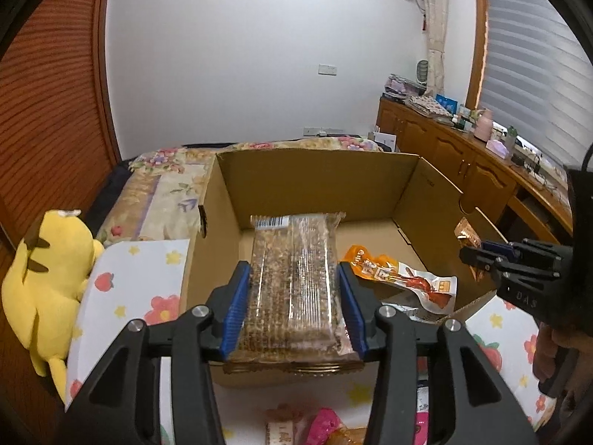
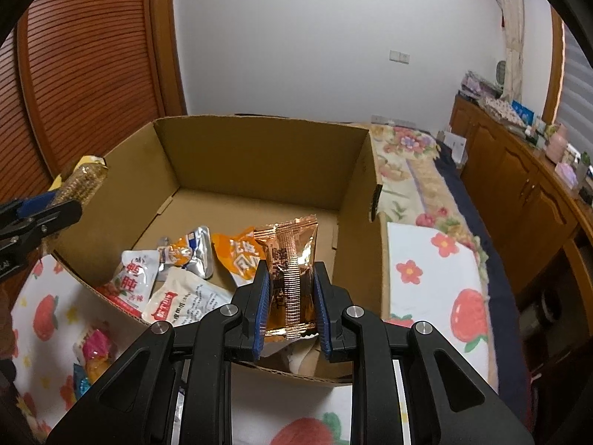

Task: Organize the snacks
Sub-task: 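Carry the granola bar into the box with left tool while right tool carries gold wrapper, then open both tools over the box and pull them back to the table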

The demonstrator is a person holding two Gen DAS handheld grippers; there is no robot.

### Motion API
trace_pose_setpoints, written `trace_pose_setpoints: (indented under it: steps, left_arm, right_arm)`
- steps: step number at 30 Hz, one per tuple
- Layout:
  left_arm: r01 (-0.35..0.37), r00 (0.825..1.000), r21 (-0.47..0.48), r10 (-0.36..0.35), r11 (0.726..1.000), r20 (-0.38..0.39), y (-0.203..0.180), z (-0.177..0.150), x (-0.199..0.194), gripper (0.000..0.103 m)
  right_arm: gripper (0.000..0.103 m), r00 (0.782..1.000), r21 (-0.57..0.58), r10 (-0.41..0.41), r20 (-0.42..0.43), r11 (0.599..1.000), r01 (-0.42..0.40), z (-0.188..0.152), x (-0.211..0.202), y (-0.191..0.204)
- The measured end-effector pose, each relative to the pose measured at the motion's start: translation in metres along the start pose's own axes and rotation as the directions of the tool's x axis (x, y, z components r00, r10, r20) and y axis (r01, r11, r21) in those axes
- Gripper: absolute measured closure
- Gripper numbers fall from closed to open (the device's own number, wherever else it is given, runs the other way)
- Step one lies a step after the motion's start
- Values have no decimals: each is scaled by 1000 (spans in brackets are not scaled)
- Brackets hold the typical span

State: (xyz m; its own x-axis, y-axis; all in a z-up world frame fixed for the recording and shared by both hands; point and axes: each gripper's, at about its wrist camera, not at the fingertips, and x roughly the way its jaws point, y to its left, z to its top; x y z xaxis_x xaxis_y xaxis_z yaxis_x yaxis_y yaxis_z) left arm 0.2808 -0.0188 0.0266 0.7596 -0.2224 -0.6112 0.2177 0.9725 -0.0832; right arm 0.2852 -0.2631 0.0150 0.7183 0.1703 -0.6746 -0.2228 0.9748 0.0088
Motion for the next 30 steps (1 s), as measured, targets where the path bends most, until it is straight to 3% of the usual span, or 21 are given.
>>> trace_pose_setpoints:
  steps: [3,6,13,16,22,26,30]
  left_arm:
    - [0,1000,-4,0,1000,-3,2,-1,1,56]
    - [-2,1000,-4,2,1000,-1,3,-2,1,45]
    - [0,1000,2,0,1000,8,4,-7,-8,40]
    - [5,1000,14,-5,1000,16,5,-10,-14,25]
    - [32,998,39,-34,999,51,3,-17,-36,24]
    - [53,995,46,-56,998,85,1,-27,-53,12]
    - [38,993,54,-44,998,108,1,-42,-59,9]
  right_arm:
    - [80,999,-5,32,-10,999,-32,0,1,1]
    - [79,999,4,40,-14,999,-40,1,0,0]
    - [57,995,14,104,12,994,-104,-3,-6,4]
    - [57,992,-4,122,40,992,-122,-8,-16,9]
    - [57,975,-30,196,103,981,-194,-20,-46,23]
    - [57,957,-64,255,137,967,-248,-36,-68,39]
    - [57,947,-85,296,123,954,-287,-51,-73,53]
